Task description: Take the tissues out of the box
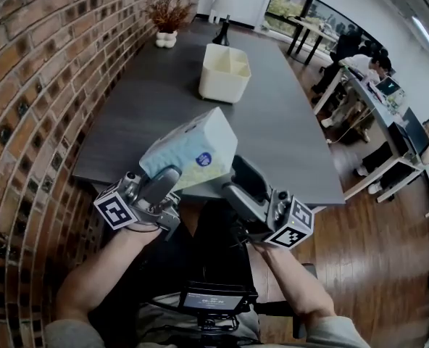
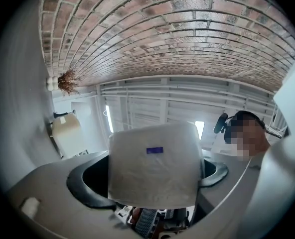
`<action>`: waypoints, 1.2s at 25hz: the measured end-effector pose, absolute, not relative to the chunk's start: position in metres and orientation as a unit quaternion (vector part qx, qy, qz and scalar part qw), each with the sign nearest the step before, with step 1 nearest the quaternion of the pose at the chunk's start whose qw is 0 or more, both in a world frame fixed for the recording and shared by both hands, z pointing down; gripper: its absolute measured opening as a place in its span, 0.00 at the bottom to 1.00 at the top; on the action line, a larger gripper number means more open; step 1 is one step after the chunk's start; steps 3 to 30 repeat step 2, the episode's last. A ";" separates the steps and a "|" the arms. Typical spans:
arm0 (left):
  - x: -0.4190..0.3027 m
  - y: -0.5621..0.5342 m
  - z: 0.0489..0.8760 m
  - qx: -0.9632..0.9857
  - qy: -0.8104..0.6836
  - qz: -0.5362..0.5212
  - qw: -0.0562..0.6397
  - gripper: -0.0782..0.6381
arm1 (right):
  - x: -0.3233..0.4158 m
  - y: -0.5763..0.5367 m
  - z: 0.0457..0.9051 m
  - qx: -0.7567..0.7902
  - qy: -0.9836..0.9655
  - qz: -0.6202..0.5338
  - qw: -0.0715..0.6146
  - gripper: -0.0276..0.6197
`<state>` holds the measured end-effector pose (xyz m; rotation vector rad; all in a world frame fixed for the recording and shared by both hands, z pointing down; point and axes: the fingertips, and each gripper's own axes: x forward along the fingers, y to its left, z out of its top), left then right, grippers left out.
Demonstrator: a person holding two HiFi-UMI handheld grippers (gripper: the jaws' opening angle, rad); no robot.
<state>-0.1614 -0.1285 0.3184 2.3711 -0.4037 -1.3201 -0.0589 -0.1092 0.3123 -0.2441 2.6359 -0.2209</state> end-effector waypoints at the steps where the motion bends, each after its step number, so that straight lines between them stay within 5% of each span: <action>1: -0.161 -0.128 0.318 0.847 -0.143 -0.472 0.197 0.79 | -0.059 -0.109 0.312 -0.089 0.963 -0.081 0.240 0.47; 30: -0.160 -0.128 0.317 0.847 -0.142 -0.473 0.197 0.79 | -0.059 -0.109 0.312 -0.089 0.963 -0.080 0.240 0.47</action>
